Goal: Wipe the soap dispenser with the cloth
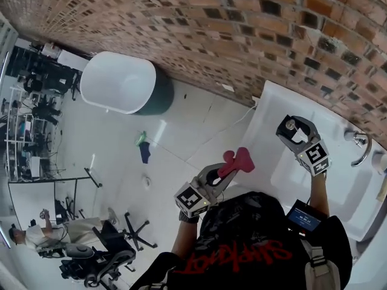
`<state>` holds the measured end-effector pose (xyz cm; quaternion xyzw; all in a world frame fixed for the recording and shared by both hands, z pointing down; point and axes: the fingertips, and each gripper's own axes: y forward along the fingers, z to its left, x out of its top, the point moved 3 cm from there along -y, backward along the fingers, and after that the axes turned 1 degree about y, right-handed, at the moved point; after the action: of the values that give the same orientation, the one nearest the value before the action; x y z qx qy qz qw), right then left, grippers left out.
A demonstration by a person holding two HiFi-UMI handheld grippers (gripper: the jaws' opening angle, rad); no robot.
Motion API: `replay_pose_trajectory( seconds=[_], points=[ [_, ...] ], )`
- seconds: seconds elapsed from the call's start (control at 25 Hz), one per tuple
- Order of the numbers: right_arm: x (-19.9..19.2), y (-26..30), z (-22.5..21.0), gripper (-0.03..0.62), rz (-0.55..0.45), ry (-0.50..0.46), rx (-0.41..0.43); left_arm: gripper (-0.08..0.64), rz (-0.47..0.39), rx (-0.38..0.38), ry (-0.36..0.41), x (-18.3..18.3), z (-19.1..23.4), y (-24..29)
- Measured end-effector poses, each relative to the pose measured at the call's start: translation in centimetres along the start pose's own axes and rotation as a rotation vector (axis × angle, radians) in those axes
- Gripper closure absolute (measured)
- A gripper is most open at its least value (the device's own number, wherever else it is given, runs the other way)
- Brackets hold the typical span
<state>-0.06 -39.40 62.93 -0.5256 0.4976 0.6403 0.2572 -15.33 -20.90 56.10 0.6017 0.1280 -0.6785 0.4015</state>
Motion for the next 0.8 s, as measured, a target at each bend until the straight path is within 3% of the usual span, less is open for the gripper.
replay_pose_trajectory(
  seconds=[0.16,0.36,0.44,0.6,0.8],
  points=[
    [-4.8,5.0,-2.6,0.288,0.097,-0.033,-0.069,0.514,0.005,0.130,-0.057,-0.2,0.0,-1.5],
    [-8.4,8.9,-6.6,0.290,0.108,0.056,-0.164,0.514,-0.011,0.216,-0.043,0.0,-0.1,-1.2],
    [-8.7,10.1,-7.6,0.290,0.098,0.046,-0.188,0.514,-0.003,0.244,-0.050,-0.1,-0.3,-0.8],
    [-9.4,10.4,-8.1,0.290,0.053,0.051,-0.231,0.514,0.003,0.245,-0.024,0.0,-0.4,0.5],
    [-10.7,9.4,-7.7,0.289,0.088,0.039,-0.266,0.514,-0.015,0.113,-0.019,0.3,-1.7,2.2]
  ],
)
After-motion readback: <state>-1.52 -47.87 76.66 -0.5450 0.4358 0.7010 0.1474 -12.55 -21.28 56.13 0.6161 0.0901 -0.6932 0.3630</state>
